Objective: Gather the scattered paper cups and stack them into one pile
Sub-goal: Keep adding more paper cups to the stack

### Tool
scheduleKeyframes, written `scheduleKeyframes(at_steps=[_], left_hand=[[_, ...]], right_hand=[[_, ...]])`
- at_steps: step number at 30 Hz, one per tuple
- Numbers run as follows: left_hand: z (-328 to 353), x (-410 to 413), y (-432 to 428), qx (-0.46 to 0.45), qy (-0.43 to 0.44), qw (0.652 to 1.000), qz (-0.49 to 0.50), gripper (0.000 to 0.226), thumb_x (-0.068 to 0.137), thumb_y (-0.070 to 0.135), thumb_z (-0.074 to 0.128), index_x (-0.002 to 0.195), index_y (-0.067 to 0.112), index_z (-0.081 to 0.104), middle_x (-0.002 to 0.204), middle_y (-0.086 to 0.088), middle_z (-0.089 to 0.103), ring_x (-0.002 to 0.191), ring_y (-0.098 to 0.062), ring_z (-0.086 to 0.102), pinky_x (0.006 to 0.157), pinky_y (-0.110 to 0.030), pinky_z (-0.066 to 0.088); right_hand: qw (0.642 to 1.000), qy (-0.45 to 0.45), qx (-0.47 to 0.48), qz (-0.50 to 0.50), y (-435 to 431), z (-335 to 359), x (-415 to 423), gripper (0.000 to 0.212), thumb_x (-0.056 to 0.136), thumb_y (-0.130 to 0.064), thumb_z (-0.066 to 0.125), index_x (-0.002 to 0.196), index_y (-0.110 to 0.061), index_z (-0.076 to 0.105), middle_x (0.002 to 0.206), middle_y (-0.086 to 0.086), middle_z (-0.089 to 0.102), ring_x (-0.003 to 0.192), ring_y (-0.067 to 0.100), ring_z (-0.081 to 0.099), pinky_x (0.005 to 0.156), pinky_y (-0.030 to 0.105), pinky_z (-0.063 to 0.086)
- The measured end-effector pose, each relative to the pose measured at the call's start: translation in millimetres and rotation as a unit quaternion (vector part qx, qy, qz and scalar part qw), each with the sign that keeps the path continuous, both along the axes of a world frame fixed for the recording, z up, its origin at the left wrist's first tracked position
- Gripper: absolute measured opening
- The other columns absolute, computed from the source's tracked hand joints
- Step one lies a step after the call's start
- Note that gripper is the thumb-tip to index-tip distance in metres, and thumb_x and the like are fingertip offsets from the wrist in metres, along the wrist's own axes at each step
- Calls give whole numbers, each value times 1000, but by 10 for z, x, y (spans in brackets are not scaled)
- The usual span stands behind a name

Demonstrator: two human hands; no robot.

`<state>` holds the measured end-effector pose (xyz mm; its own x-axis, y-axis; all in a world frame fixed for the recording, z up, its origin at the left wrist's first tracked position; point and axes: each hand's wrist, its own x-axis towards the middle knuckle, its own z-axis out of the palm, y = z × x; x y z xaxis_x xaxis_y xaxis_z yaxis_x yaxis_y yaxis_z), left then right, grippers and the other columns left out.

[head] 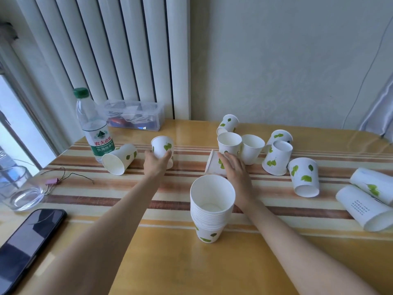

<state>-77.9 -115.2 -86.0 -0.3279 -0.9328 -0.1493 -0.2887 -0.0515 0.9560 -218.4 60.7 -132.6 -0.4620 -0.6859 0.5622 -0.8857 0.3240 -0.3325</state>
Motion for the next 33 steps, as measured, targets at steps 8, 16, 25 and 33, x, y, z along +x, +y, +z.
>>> scheduleKeyframes(at_steps=[8, 16, 25, 33], left_hand=[[490, 511, 562, -142, 203, 959, -141, 105, 84, 2, 70, 151, 30, -7, 133, -6, 47, 98, -7, 68, 85, -22, 56], [970, 769, 1249, -242, 216, 901, -288, 77, 71, 32, 75, 126, 48, 23, 128, -11, 49, 101, -13, 69, 86, -35, 60], [653, 896, 1611, -276, 143, 890, -333, 82, 79, 29, 70, 135, 49, 14, 138, 27, 34, 130, -12, 45, 114, -42, 39], [399, 913, 1740, -291, 37, 907, -302, 75, 90, 42, 60, 150, 26, 19, 151, 3, 25, 136, -1, 24, 111, -19, 22]], right_hand=[[954, -228, -192, -19, 419, 352, 287, 81, 82, -25, 67, 145, -22, 18, 147, 6, 37, 129, 20, 38, 95, 31, 38], [897, -364, -245, 52, 826, 870, 482, 61, 86, -24, 64, 138, -33, 31, 131, -12, 40, 120, 9, 42, 94, 27, 40], [878, -373, -294, 61, 1121, 956, 643, 56, 82, -29, 68, 116, -60, 35, 136, -5, 45, 126, 20, 48, 100, 43, 46], [868, -367, -327, 69, 1216, 1005, 734, 53, 82, -27, 67, 121, -48, 39, 133, 6, 48, 108, 22, 61, 78, 26, 51]])
